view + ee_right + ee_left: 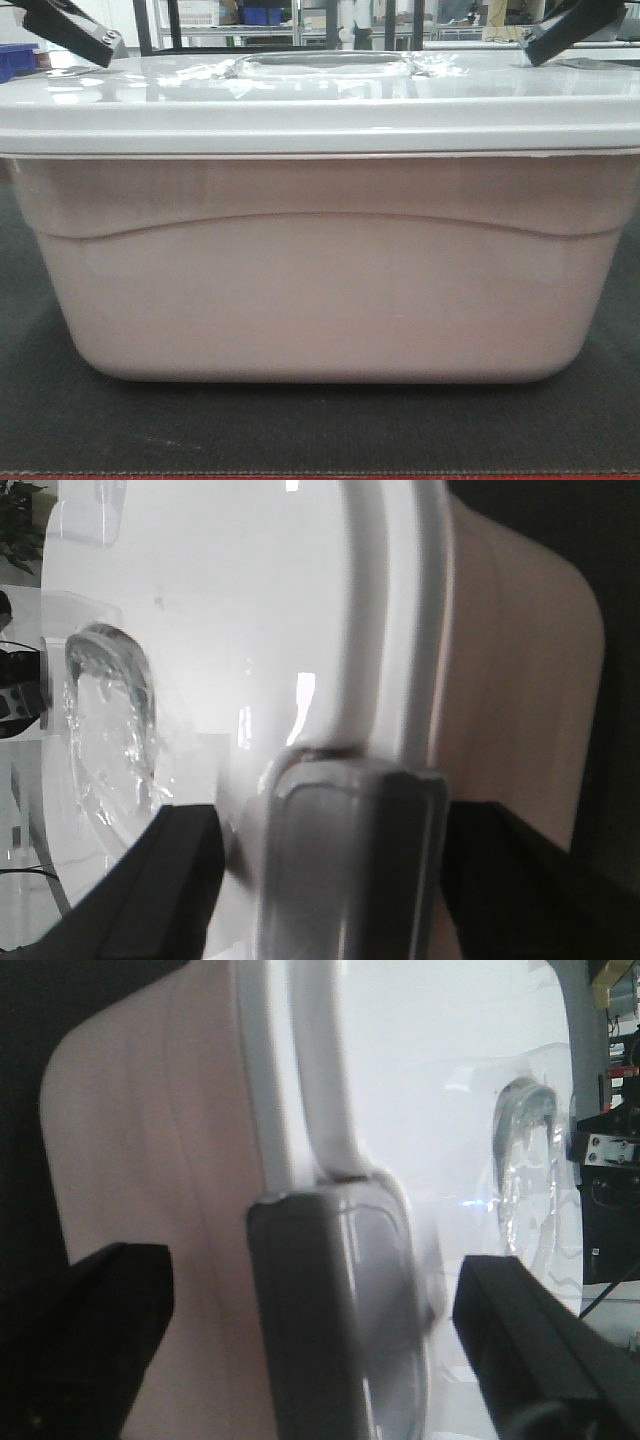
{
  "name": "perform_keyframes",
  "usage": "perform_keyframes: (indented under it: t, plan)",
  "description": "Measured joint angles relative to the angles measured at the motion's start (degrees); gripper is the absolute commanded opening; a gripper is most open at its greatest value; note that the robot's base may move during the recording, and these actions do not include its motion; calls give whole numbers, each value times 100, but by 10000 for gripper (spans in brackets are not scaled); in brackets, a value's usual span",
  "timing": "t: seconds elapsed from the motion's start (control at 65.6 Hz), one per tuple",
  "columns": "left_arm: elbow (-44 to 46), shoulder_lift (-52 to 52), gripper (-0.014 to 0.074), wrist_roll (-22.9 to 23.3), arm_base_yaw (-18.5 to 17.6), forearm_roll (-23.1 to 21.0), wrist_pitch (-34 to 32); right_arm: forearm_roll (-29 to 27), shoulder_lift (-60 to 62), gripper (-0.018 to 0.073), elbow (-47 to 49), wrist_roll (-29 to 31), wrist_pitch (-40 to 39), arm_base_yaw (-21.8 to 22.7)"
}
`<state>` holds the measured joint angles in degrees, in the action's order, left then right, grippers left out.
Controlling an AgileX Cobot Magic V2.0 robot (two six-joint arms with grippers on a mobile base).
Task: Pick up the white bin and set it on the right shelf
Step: 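Close both grippers on the grey latches of the white lid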
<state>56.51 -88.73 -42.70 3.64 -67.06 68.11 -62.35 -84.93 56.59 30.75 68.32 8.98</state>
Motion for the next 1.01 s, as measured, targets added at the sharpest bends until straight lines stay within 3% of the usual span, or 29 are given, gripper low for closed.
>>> perform_keyframes:
  t: [0.457, 0.686, 1.005]
  plan:
    - [0, -11, 470, 0, -37, 12, -29, 0, 90, 547, -12, 61, -5, 0]
    - [0, -11, 393, 0, -37, -7, -29, 0, 90, 543, -12, 61, -51, -155]
    - [0, -11, 377, 0, -37, -36, -16, 10, 98, 543, -12, 61, -51, -204]
